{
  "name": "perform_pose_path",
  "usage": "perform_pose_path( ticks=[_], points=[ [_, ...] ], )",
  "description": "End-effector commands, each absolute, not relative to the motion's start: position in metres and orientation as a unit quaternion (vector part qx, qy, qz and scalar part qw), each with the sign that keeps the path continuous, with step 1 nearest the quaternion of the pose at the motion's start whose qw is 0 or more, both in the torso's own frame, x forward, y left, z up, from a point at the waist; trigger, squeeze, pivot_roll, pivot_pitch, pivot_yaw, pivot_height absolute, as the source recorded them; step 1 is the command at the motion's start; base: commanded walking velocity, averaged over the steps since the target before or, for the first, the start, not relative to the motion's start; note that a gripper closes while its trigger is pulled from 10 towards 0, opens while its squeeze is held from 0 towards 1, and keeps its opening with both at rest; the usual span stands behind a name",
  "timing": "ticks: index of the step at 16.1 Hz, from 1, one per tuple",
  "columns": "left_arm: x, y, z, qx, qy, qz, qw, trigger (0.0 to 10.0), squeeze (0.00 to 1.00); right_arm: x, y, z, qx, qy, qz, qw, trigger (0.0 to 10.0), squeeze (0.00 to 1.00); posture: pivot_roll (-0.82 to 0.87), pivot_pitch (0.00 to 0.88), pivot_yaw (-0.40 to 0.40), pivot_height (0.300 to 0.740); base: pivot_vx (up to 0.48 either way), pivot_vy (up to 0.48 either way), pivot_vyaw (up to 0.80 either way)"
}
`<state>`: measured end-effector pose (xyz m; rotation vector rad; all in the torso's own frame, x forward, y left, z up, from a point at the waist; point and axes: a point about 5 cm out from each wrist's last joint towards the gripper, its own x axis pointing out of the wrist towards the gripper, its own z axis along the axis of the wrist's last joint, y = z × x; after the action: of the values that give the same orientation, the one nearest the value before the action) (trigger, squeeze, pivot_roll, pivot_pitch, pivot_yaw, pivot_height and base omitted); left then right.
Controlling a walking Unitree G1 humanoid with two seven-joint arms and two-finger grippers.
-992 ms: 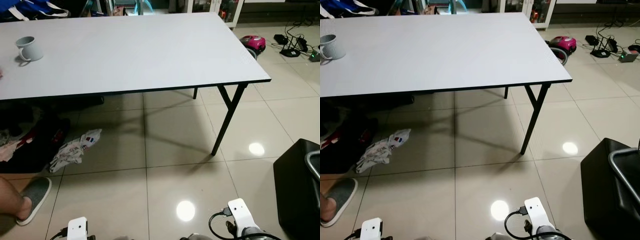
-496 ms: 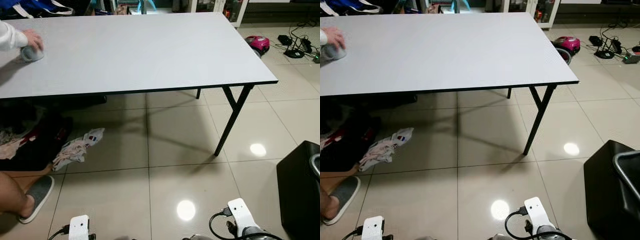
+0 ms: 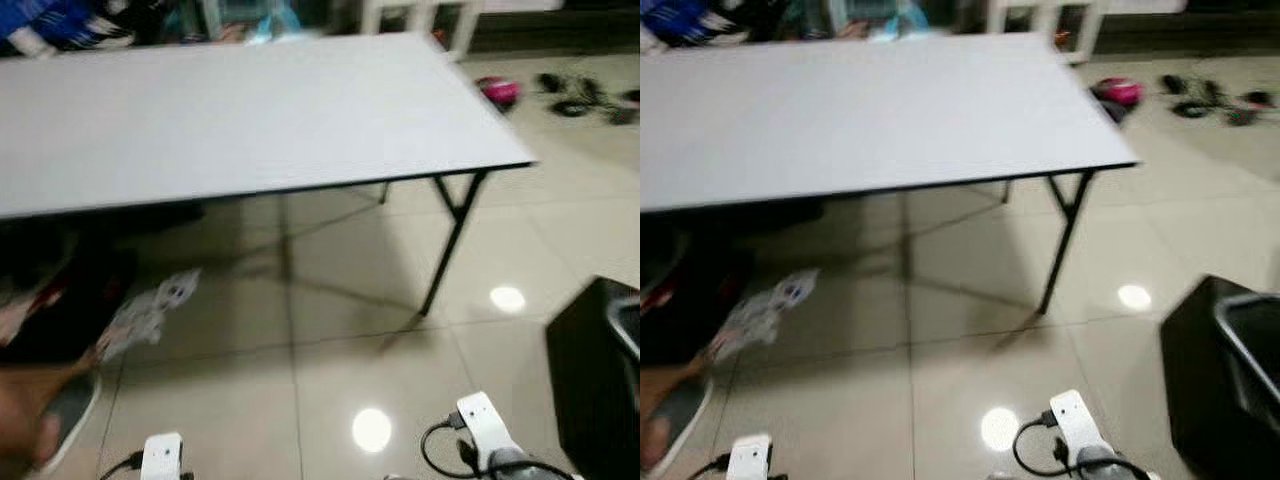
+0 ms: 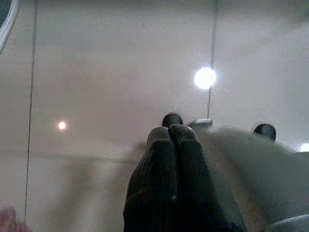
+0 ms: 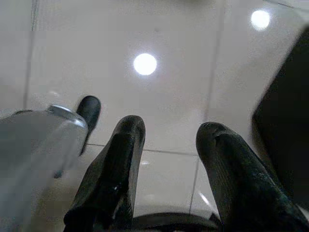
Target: Setting the table
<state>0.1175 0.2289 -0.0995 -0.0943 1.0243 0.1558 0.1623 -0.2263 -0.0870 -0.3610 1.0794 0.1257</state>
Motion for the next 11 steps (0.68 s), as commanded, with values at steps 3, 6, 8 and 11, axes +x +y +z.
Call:
perform_pose_path(
  ticks=[3, 6, 8, 11],
  points=[
    [0.1201, 0.2297, -0.0985, -0.045, 0.486, 0.074, 0.869, 10.0, 0.0, 0.1596, -0.2257, -0.0885, -0.188, 0.514, 0.054, 0.835, 10.0, 0.0, -0.12, 0.03, 0.016, 0.74, 0.358, 0.0, -0.53],
    [0.12, 0.2295, -0.0986, -0.045, 0.487, 0.073, 0.869, 10.0, 0.0, 0.1591, -0.2209, -0.0897, -0.168, 0.517, 0.061, 0.837, 10.0, 0.0, -0.12, 0.033, 0.017, 0.74, 0.359, 0.0, -0.27],
    [0.1194, 0.2296, -0.0988, -0.045, 0.488, 0.073, 0.869, 10.0, 0.0, 0.1598, -0.2203, -0.0897, -0.187, 0.515, 0.068, 0.834, 10.0, 0.0, -0.12, 0.033, 0.017, 0.74, 0.36, 0.0, 0.0],
    [0.118, 0.2294, -0.0992, -0.046, 0.489, 0.073, 0.868, 10.0, 0.0, 0.1615, -0.2185, -0.089, -0.183, 0.512, 0.084, 0.835, 10.0, 0.0, -0.12, 0.04, 0.017, 0.74, 0.361, 0.0, 0.27]
  ],
)
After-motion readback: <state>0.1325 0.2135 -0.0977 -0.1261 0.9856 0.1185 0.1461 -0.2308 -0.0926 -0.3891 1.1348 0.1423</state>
